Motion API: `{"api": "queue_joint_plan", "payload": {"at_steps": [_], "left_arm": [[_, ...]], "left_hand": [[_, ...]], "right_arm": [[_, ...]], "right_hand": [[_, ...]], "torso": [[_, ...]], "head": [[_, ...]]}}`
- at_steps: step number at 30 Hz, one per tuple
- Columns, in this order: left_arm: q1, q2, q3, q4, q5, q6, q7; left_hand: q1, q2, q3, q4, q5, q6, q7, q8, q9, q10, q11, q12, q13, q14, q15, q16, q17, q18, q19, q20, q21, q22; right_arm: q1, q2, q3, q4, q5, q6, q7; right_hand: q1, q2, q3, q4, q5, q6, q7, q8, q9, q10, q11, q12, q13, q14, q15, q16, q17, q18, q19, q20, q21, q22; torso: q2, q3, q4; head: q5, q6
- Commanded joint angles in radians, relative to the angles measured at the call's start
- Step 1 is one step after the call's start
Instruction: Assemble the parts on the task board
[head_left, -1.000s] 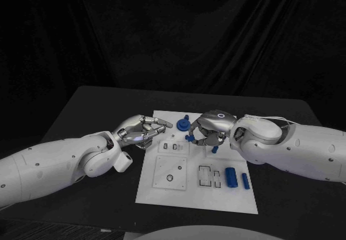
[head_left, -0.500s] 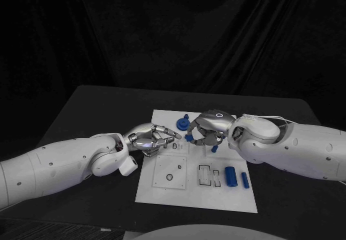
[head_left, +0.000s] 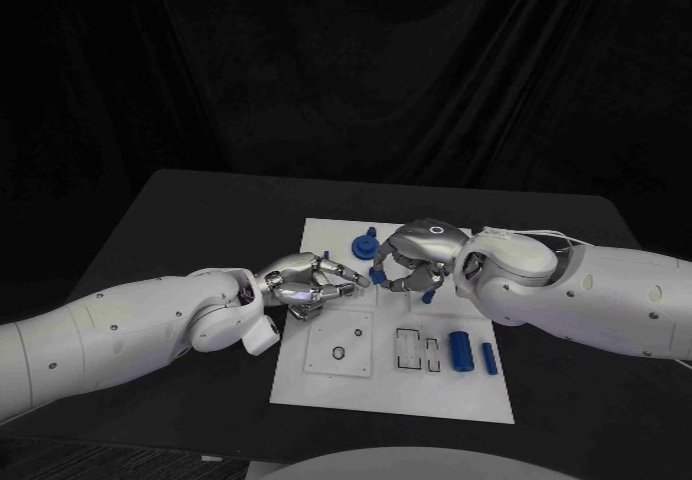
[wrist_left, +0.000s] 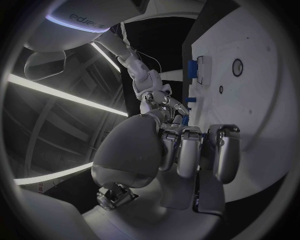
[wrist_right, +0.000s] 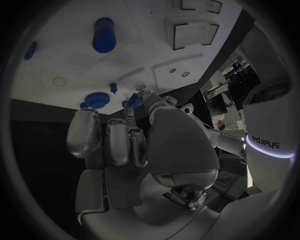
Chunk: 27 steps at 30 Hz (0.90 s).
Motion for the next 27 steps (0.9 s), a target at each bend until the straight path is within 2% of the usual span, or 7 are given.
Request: {"api": "queue_joint_plan", "payload": {"at_steps": [1,5,12,27], "left_arm": [[-0.002,0.005,0.001,-0.002,-0.001,0.024,-0.007],[-0.004,0.007,0.001,-0.005,-0.001,0.024,-0.007],[-0.005,0.010,0.001,-0.010,-0.001,0.022,-0.009],[-0.007,0.018,0.001,-0.022,-0.001,0.017,-0.014]], "left_hand": [[-0.013,0.001,0.007,0.000,0.000,-0.011,0.000,-0.006,-0.002,0.101,-0.007,-0.001,0.263,0.106,-0.008,0.003,0.263,0.001,-0.008,0.002,-0.005,0.160],[-0.014,0.001,0.010,-0.001,0.000,-0.019,-0.001,-0.010,-0.003,0.101,-0.007,-0.001,0.263,0.106,-0.008,0.003,0.263,0.002,-0.011,0.002,-0.006,0.158],[-0.018,0.003,0.019,-0.005,-0.001,-0.048,-0.004,-0.023,-0.008,0.101,-0.009,-0.001,0.263,0.106,-0.009,0.003,0.263,0.003,-0.019,0.001,-0.008,0.154],[-0.022,0.003,0.026,-0.009,-0.002,-0.076,-0.007,-0.035,-0.013,0.101,-0.010,-0.001,0.263,0.106,-0.010,0.003,0.263,0.004,-0.023,0.000,-0.009,0.153]], "right_arm": [[-0.004,0.001,0.000,0.000,-0.005,0.011,-0.012],[-0.004,0.002,0.000,0.001,-0.005,0.013,-0.009],[-0.006,0.004,0.000,0.000,-0.005,0.013,-0.004],[-0.011,0.009,0.000,-0.002,-0.005,0.021,0.005]], "right_hand": [[-0.003,0.004,-0.002,0.007,0.008,0.014,-0.004,-0.006,0.063,0.107,0.006,0.002,0.263,0.059,0.009,-0.005,0.042,-0.003,0.001,0.009,-0.003,0.162],[-0.008,0.001,0.006,0.011,0.028,0.019,-0.003,-0.013,0.051,0.107,0.007,0.002,0.263,0.060,0.011,-0.004,0.042,-0.002,0.001,0.012,-0.003,0.162],[-0.012,-0.001,0.011,0.015,0.039,0.023,-0.002,-0.019,0.040,0.107,0.007,0.002,0.263,0.060,0.011,-0.003,0.043,-0.003,0.002,0.013,-0.001,0.163],[-0.014,-0.002,0.013,0.017,0.042,0.024,-0.002,-0.022,0.035,0.107,0.007,0.002,0.263,0.060,0.011,-0.002,0.044,-0.003,0.002,0.014,0.000,0.163]], "torso": [[0.000,-0.0001,0.0001],[-0.001,0.0002,0.0004],[-0.001,-0.0003,0.0008],[-0.001,-0.0007,0.0008]], "head": [[0.001,0.001],[0.000,0.001],[0.002,0.000],[0.002,-0.003]]}}
